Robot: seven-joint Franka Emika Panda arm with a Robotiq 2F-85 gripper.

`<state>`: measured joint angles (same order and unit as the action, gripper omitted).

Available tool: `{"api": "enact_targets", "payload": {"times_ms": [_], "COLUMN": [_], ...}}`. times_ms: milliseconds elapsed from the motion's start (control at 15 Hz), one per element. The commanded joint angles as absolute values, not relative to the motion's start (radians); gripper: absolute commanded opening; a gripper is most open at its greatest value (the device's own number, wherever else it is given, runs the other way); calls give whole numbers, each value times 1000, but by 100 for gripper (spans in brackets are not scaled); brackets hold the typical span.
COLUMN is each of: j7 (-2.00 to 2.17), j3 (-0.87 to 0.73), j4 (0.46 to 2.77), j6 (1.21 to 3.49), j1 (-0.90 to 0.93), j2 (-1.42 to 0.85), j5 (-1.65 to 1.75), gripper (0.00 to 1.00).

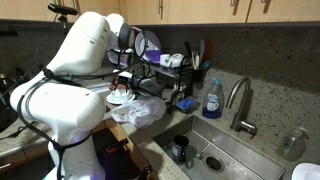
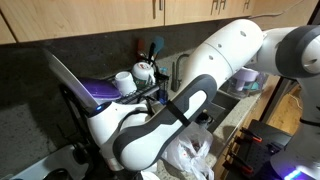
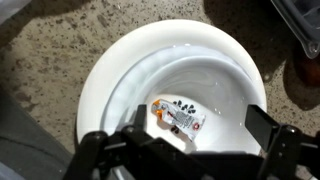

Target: Take the objects from the white bowl one at a time and put them in the plastic bag

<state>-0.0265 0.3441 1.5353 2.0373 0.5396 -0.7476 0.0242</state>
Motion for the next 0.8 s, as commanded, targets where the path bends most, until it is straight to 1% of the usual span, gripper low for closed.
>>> {"api": "enact_targets", "payload": {"times_ms": [0,733], "j7": [-125,-302], "j3": [353,356], "j4": [1447,1317], "j6": [1971,1934], "j1": [546,566], "j2": [-801,-908], "j5": [38,56], "gripper": [100,100]}}
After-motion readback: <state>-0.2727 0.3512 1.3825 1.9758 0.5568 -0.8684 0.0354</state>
